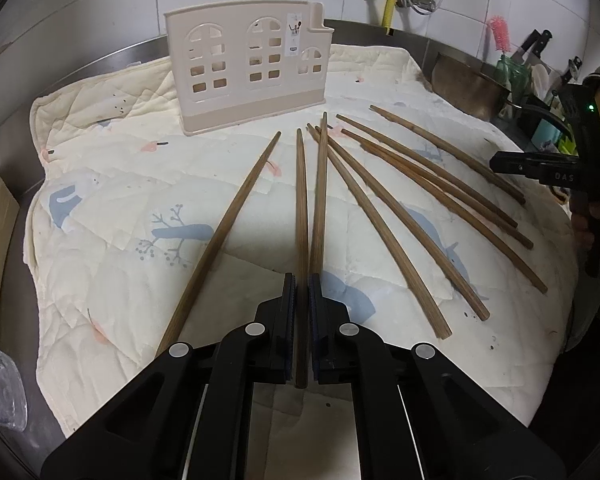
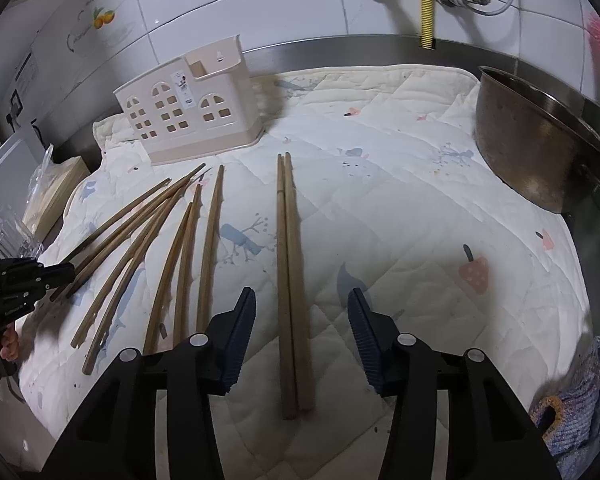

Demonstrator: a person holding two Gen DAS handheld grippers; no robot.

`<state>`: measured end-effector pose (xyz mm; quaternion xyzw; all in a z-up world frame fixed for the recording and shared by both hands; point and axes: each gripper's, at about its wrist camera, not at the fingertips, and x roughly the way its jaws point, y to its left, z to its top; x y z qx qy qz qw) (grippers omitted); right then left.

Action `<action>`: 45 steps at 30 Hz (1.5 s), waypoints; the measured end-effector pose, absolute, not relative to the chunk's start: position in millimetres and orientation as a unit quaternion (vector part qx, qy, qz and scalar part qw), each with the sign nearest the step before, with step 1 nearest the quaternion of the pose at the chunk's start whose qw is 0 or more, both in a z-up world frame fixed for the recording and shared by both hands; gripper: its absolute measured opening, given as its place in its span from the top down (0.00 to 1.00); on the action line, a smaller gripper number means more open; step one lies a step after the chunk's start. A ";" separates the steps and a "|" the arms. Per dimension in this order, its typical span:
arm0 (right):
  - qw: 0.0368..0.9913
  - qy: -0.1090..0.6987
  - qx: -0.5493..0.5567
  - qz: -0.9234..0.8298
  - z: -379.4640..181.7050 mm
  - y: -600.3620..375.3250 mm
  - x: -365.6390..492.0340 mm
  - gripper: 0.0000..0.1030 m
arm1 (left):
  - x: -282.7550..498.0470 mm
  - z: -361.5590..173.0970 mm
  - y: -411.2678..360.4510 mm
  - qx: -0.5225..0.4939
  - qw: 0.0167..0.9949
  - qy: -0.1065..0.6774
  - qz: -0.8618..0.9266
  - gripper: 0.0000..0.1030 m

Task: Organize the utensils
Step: 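Close the left tool on one wooden chopstick while the right tool grasps another chopstick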

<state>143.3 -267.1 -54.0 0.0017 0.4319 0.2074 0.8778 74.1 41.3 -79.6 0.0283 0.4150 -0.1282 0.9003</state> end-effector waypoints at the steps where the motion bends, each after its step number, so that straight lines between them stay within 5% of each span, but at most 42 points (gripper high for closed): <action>1: 0.878 0.432 0.002 0.205 -54.4 -268.4 143.1 0.59 | 73.9 -78.3 41.2 0.026 0.901 0.414 -0.128 0.95; 17: 0.874 0.442 -0.011 0.200 -65.2 -266.5 146.8 0.65 | 84.3 -86.1 43.9 0.049 0.891 0.436 -0.118 0.94; 28: 0.874 0.441 -0.014 0.205 -64.8 -262.2 147.1 0.87 | 84.2 -87.8 43.9 0.029 0.894 0.435 -0.100 0.93; 45: 0.867 0.446 -0.055 0.214 -68.6 -257.9 152.6 0.86 | 85.4 -87.7 43.2 0.017 0.894 0.439 -0.084 0.92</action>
